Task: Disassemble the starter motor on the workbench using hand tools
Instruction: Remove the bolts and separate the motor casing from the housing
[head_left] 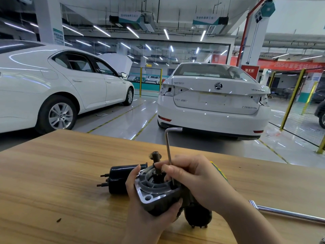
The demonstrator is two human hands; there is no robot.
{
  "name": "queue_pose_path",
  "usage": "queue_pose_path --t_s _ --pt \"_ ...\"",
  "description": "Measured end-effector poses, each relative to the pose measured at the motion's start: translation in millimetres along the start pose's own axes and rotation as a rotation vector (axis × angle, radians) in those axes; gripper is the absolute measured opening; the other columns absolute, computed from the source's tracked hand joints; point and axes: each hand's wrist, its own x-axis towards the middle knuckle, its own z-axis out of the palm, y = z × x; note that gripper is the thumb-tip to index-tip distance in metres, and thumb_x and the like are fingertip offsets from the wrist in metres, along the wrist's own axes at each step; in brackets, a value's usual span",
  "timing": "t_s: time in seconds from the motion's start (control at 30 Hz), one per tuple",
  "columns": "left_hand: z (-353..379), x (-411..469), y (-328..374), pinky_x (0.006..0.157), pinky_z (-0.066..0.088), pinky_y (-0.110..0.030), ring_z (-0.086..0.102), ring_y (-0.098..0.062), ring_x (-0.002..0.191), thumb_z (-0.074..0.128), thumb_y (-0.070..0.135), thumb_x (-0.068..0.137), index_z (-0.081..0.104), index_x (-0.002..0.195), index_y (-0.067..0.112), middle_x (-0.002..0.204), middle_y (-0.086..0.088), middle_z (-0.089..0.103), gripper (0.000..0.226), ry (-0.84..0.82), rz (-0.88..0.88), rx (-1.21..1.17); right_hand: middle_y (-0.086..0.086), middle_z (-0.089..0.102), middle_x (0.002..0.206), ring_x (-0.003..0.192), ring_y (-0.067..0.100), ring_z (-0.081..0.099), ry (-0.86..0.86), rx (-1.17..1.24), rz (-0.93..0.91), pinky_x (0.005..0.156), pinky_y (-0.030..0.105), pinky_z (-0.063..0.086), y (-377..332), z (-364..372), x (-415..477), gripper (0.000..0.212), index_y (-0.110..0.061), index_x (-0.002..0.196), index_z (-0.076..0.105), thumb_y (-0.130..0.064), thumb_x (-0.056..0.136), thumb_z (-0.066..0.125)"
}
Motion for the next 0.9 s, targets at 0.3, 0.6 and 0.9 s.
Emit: queue_pose_path --t_s 0.3,0.6,0.9 --pt "0.2 -0.6 2.7 0.098 0.045 -0.05 0.055 -0.019 0.12 0.092 0.023 0.045 0.026 0.132 0.044 0.13 -0.001 0.054 0.111 -0.004 -0.01 -0.001 -0.001 0.064 0.063 0.061 0.011 0.056 0.067 0.125 0.018 0.061 0.027 0.045 1.4 1.4 0.0 0.019 -0.026 0.067 0.055 -0.03 0.072 0.073" --pt "0.9 -2.3 8.0 0.099 0.045 -0.049 0.054 -0.019 0.121 0.09 0.024 0.046 0.026 0.129 0.049 0.131 0.0 0.052 0.108 -0.013 -0.008 -0.003 -0.012 0.062 0.064 0.063 0.0 0.056 0.047 -0.001 -0.007 0.061 0.015 0.044 3.3 -1.1 0.0 0.014 -0.023 0.073 0.072 -0.028 0.082 0.062" --pt "0.2 -1.9 7.6 0.101 0.043 -0.05 0.051 -0.02 0.123 0.091 0.011 0.047 0.026 0.131 0.045 0.134 -0.002 0.05 0.111 -0.012 -0.028 -0.01 -0.006 0.061 0.057 0.056 0.007 0.051 0.116 0.095 0.033 0.054 0.02 0.042 -0.2 1.2 -0.4 0.028 -0.02 0.076 0.056 -0.026 0.062 0.08"
